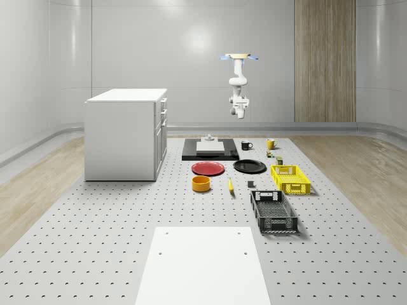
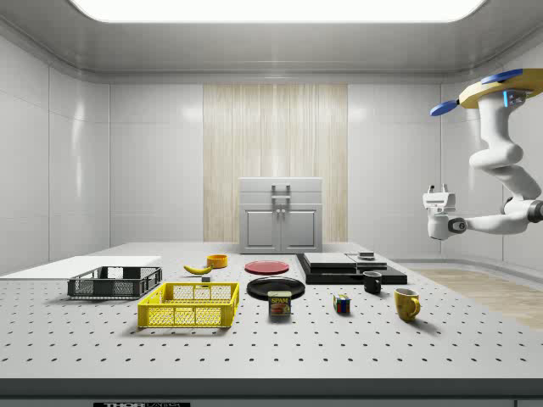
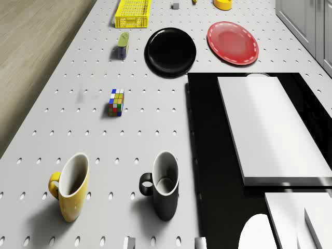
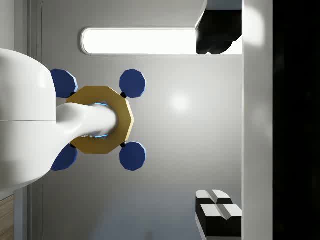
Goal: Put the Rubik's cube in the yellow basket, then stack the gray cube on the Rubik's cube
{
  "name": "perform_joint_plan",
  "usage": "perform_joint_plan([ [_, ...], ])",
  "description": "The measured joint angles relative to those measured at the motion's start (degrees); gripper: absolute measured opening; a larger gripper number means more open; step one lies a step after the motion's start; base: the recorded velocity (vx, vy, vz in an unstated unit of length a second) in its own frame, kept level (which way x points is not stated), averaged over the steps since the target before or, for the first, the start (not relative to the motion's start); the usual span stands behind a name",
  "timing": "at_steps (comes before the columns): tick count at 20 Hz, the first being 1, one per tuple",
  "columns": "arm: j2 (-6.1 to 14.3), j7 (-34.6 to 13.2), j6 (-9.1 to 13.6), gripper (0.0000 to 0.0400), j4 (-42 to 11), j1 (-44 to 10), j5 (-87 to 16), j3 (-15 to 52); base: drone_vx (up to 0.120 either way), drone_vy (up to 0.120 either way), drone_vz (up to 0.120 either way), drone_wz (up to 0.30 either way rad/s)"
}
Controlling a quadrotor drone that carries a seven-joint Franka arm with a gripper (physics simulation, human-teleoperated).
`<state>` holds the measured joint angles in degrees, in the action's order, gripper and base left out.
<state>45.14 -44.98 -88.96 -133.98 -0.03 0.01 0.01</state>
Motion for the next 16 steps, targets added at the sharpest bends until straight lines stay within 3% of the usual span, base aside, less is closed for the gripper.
perform_joint_plan([
  [8, -2.3, 0.1, 7.1, 0.0400, 9.7, -0.2, 0.1, 0.1, 0.005, 0.000, 0.000, 0.000],
  [11, -3.4, 0.1, 8.8, 0.0400, 12.7, -0.2, 0.1, 0.1, 0.120, 0.013, 0.000, 0.000],
  [16, -4.5, 0.1, 10.4, 0.0400, 15.6, -0.3, 0.1, 0.2, 0.120, 0.120, 0.000, 0.000],
])
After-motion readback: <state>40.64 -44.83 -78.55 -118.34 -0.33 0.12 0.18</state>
